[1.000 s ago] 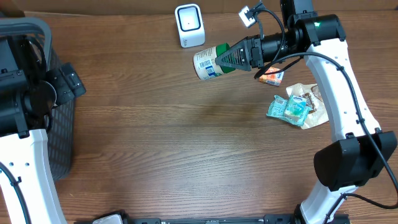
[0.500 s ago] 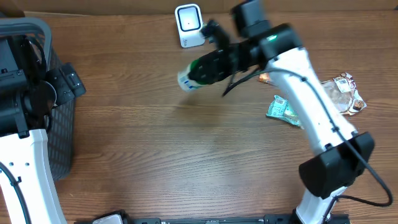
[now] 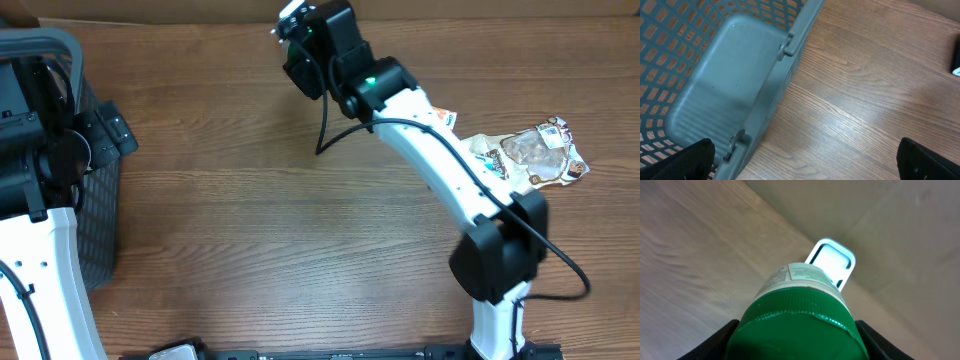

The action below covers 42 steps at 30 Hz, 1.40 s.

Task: Scan the item barcode
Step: 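Hold the jar label in front of the scanner window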

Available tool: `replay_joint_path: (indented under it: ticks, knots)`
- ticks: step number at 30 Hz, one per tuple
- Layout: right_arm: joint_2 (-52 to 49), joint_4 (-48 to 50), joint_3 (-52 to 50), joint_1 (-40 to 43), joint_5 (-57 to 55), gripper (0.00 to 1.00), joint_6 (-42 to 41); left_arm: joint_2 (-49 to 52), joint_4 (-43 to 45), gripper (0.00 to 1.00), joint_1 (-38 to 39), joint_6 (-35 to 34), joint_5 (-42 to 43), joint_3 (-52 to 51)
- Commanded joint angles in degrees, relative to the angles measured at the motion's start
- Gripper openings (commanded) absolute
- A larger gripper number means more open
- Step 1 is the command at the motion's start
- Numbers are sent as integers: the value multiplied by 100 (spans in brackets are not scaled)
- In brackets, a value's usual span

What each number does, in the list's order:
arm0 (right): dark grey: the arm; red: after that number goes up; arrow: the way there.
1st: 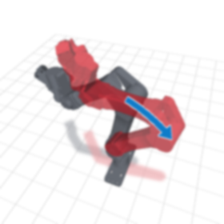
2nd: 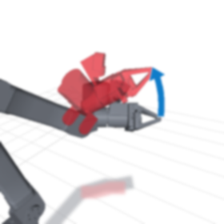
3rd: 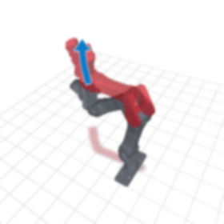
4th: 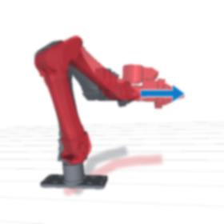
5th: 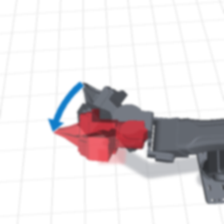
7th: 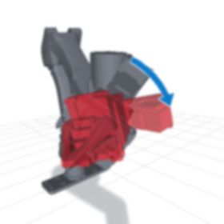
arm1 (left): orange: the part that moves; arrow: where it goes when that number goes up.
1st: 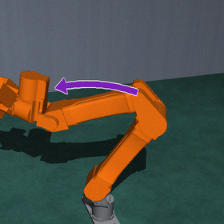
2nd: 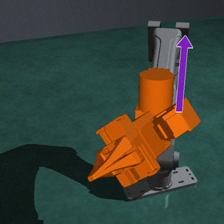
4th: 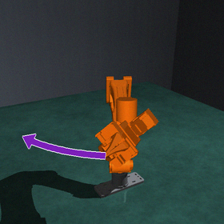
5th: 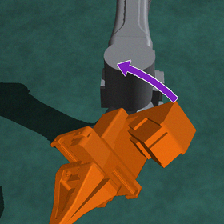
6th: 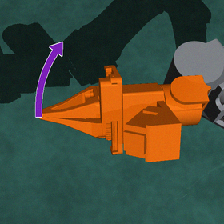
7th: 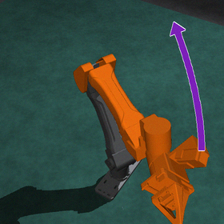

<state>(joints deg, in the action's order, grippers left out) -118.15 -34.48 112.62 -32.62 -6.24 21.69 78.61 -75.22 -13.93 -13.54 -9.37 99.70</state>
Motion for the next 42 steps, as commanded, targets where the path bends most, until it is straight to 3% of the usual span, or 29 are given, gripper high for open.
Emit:
replay_joint_path:
  ticks: [1,5,8,17,22,25,42]
  knots:
    - [-341,664,177,24,-439,34,1556,-24,9,100,-26,-59,22,63]
    - [-695,1615,177,55,-925,35,1906,-24,9,100,-26,-59,22,63]
    - [-949,2210,177,96,-1139,42,2124,-24,9,100,-26,-59,22,63]
    - [-1596,3571,177,345,-1169,43,2662,-24,9,100,-26,-61,22,63]
    - [-2013,4393,177,376,-1176,41,4317,-24,9,100,-26,-59,22,63]
    - [-2157,4627,177,363,-1178,41,4765,-24,9,100,-26,-61,22,63]
    - [-2304,5023,177,420,-1172,41,5058,-24,9,100,-26,-61,22,63]
